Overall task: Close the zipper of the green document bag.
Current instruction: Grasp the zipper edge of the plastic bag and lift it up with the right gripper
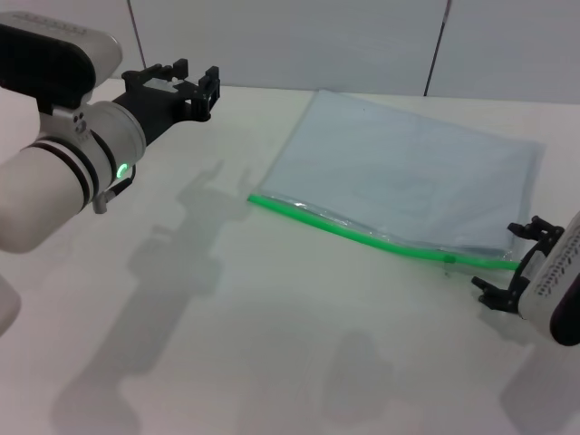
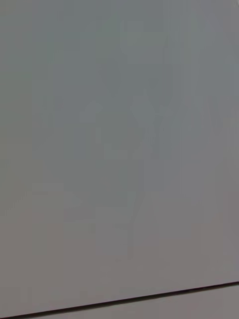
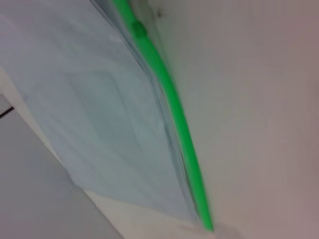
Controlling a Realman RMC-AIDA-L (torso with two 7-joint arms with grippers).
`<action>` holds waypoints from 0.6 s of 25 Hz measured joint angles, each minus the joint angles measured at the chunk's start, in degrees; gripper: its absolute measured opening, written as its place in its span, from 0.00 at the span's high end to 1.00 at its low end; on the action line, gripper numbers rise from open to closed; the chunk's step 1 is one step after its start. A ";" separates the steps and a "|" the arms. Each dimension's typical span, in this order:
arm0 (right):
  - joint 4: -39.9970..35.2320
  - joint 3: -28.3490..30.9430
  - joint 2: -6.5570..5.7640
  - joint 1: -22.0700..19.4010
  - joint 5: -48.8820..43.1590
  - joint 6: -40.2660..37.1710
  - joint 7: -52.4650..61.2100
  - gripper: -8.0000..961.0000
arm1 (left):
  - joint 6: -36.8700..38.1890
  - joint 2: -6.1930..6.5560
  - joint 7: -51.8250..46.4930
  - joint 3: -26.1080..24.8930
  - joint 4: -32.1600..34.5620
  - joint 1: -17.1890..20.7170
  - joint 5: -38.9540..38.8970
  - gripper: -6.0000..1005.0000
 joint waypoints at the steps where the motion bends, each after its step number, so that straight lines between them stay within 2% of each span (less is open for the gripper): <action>1: 0.21 -0.05 0.07 -0.01 -1.05 0.79 -0.03 0.09 | 0.00 0.00 0.00 -0.01 0.08 -0.03 0.00 0.58; 10: 4.84 -1.26 0.32 -0.01 -6.38 9.47 -0.49 0.09 | 0.01 -0.09 0.00 -0.02 0.38 -0.31 0.00 0.58; 15: 6.30 -1.73 0.35 0.32 -8.86 9.80 -0.34 0.08 | 0.09 -0.09 0.00 -0.06 0.49 -0.37 0.00 0.58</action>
